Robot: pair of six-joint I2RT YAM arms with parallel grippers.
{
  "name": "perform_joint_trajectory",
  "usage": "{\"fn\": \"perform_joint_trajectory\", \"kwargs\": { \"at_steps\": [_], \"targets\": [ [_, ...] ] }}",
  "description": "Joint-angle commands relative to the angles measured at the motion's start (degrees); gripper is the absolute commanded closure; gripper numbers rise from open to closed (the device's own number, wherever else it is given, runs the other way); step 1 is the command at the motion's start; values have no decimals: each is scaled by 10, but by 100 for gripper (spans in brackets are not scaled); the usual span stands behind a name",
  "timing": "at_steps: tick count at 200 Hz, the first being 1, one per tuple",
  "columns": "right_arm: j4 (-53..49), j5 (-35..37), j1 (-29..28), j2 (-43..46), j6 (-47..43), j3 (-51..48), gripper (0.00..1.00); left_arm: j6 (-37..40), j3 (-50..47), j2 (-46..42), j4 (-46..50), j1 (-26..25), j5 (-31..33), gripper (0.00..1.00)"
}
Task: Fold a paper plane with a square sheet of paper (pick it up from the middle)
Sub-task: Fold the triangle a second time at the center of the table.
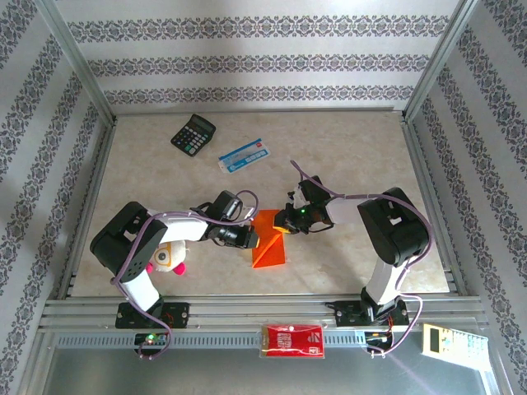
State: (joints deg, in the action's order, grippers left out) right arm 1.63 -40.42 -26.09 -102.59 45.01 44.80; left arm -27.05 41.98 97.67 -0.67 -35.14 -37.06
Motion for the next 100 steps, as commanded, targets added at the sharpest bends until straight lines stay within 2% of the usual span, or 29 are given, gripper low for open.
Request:
{"fn": "perform_joint_trajectory", "kwargs": {
  "at_steps": [1, 100],
  "targets": [
    [-17, 44, -5, -40, -6, -4, 82, 13, -11, 11, 33, 6, 24, 100],
    [-49, 40, 8, -5, -14, 24, 80, 18, -15, 15, 42, 6, 38, 100]
  ]
}}
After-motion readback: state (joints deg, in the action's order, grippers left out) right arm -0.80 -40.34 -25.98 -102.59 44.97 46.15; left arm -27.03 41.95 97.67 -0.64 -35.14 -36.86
